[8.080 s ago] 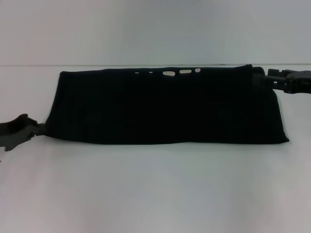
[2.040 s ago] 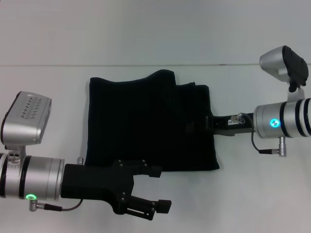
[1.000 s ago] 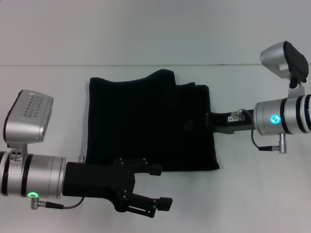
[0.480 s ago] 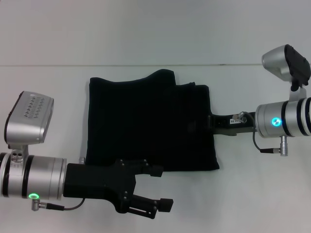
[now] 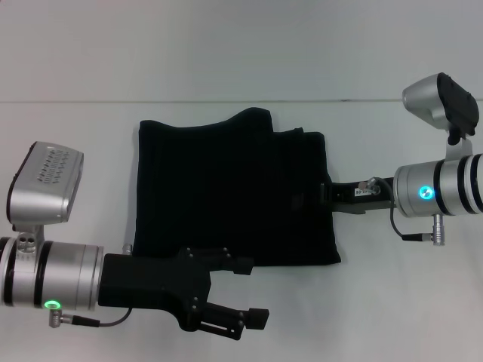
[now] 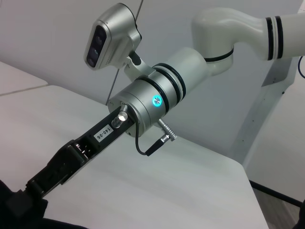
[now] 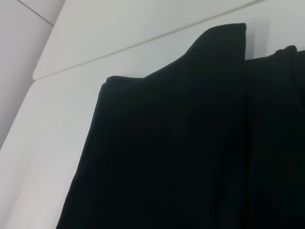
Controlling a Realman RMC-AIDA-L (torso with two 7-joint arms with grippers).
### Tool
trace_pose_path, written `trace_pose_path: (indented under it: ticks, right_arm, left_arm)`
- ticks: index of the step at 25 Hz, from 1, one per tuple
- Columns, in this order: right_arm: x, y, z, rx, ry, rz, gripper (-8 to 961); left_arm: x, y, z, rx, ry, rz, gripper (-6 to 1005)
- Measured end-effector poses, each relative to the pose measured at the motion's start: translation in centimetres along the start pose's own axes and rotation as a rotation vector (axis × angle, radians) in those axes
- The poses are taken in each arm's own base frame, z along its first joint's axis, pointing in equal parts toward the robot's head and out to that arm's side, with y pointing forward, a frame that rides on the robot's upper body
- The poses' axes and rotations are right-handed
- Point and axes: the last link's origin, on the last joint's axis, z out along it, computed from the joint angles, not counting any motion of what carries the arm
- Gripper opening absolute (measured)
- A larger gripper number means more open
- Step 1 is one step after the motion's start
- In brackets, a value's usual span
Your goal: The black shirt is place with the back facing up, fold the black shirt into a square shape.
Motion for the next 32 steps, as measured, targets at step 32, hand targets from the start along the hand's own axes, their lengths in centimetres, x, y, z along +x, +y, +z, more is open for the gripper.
trace_pose_path:
  ticks: [32]
  right_arm:
    - [-0.5, 1.5, -1.5, -0.149, -0.067, -0.100, 64]
  left_arm:
    - [-0.2, 0.0, -0.2, 0.008, 0.004, -0.015, 906]
